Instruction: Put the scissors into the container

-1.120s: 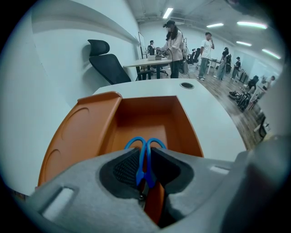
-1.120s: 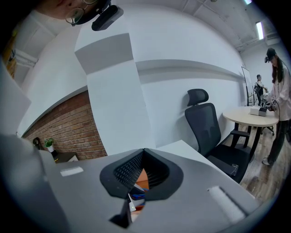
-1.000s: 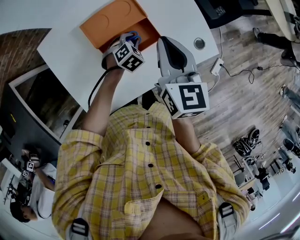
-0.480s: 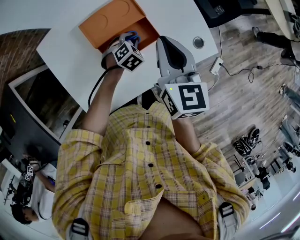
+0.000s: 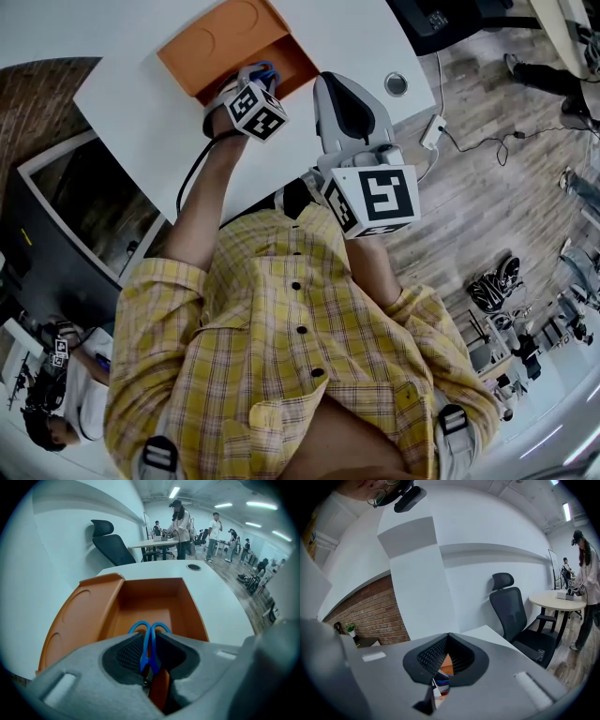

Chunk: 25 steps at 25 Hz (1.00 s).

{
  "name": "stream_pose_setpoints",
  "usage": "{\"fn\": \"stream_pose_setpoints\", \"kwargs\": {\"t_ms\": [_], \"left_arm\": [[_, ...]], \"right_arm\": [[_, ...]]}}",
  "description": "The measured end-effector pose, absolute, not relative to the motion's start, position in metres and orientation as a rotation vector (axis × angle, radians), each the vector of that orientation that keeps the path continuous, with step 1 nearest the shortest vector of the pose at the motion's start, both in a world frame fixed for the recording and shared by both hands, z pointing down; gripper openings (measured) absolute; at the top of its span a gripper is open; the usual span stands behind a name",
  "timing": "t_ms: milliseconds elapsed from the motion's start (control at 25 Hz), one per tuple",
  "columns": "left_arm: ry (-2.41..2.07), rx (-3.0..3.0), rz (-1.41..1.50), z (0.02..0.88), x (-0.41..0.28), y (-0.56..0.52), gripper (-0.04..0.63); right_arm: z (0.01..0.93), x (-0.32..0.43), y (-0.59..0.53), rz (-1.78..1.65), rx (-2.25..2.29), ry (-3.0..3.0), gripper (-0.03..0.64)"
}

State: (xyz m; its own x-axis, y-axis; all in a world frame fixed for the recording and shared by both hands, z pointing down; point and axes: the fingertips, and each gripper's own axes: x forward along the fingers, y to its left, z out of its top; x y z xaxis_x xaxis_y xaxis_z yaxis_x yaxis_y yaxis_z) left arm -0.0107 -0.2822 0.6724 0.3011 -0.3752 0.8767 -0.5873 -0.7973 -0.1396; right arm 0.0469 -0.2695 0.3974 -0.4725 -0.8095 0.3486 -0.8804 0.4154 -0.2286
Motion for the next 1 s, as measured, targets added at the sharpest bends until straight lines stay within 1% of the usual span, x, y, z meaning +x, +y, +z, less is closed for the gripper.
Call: {"fn": "stream_pose_setpoints", "kwargs": {"t_ms": [400, 1000], "left_arm": [[-0.901, 2.342, 1.525, 0.6757, -0.0160, -0.2828, 0.087], [-0.914, 2.353, 1.483, 0.6678, -0.0122, -0.2837, 0.089]], "right_arm": [[0.3941, 0.0498, -0.2670, 0.579, 1.505, -2.486, 0.006], [0.3914, 0.0509, -0.2650, 0.572, 1.504, -2.491, 0.006]]}}
